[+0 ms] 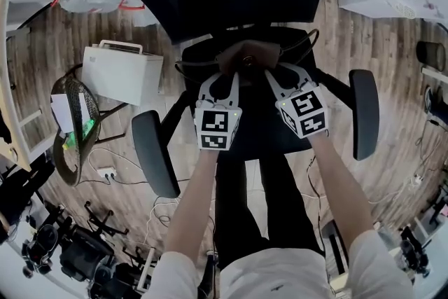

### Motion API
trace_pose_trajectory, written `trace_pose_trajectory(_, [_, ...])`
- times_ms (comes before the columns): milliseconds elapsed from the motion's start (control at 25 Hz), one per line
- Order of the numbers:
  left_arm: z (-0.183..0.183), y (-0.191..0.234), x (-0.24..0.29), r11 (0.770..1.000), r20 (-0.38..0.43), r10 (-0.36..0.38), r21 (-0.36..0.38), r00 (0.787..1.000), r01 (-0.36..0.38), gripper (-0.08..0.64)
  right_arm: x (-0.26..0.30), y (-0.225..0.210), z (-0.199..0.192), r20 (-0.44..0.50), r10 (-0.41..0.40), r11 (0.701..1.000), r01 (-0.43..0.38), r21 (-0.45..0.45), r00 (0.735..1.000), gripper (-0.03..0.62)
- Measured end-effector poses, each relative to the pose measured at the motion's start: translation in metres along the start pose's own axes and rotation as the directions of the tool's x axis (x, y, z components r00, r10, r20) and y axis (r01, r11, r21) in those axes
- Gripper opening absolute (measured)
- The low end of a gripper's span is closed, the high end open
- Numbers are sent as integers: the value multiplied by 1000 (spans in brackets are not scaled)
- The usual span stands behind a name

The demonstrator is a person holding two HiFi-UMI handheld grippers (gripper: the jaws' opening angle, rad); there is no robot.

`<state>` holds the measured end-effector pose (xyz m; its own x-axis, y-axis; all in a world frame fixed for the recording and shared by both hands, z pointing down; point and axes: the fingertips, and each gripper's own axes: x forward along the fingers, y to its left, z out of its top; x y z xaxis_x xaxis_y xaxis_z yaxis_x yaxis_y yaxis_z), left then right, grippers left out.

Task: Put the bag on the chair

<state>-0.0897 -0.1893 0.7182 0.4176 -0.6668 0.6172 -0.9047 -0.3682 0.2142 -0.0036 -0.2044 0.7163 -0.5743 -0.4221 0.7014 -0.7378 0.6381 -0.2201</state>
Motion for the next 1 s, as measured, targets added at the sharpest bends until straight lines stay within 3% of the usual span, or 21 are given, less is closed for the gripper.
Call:
trace_pose_trajectory(520, [14,17,34,991,34,-26,130,999,21,34,27,-27,14,22,-27,999,28,-40,999,69])
trace_pose_trajectory(720, [14,23,47,989,28,-28,149,999,24,34,37,-38,16,5,-49,997,49,-67,999,69])
trace_pose_trajectory(1000, [16,36,60,982,28,-15,189,1000,10,34,55,-43,19,-8,-69,997,69,-33,998,67])
